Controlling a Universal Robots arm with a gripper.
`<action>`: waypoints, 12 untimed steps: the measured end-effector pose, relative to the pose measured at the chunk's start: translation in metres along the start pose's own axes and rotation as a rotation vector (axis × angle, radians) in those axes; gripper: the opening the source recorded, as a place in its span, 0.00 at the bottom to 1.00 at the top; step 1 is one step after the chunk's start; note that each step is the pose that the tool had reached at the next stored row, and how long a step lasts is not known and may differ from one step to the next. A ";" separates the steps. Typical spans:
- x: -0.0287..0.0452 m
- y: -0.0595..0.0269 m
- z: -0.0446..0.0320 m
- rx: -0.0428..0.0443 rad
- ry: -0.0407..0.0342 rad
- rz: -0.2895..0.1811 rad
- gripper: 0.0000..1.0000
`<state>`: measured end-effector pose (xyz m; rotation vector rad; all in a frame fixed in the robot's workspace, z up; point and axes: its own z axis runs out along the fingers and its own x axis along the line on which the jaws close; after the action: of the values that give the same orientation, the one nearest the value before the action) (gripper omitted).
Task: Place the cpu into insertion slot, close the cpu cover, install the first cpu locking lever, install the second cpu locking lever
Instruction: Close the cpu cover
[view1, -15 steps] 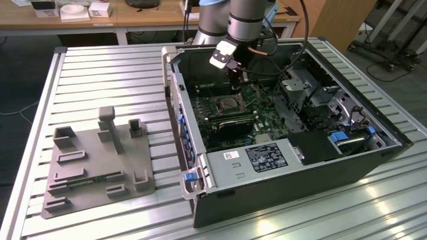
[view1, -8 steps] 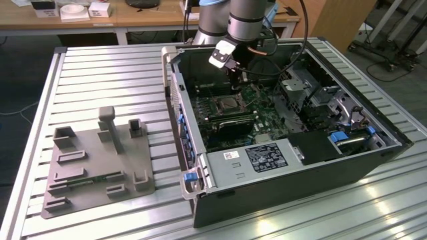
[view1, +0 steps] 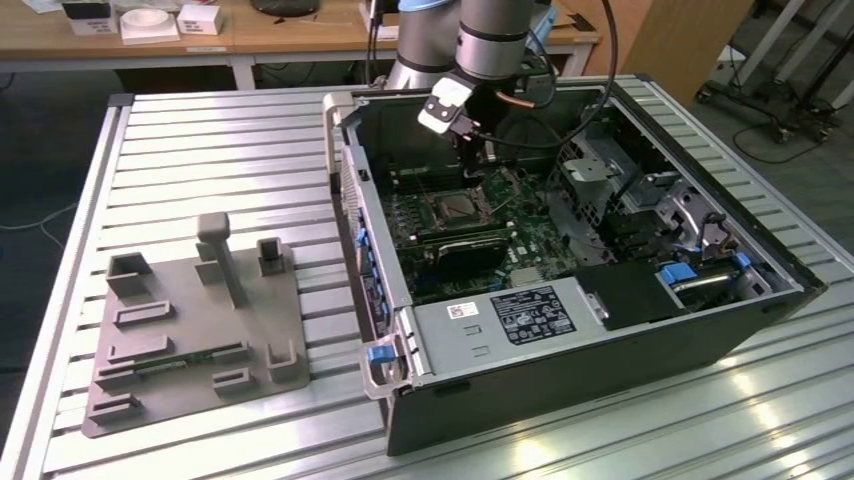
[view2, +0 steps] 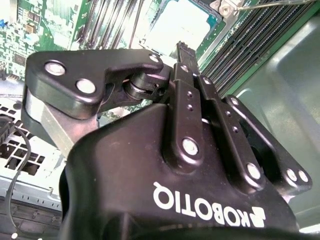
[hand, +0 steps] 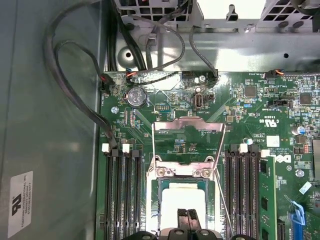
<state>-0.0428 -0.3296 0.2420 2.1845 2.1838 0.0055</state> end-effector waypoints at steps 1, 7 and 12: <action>0.0000 0.0000 -0.0003 0.0001 -0.0001 0.000 0.10; -0.0001 0.0003 -0.0043 -0.0001 0.0001 0.000 0.10; -0.0001 0.0063 -0.0035 -0.0002 0.0013 0.000 0.10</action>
<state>-0.0367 -0.3296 0.2457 2.1850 2.1843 0.0072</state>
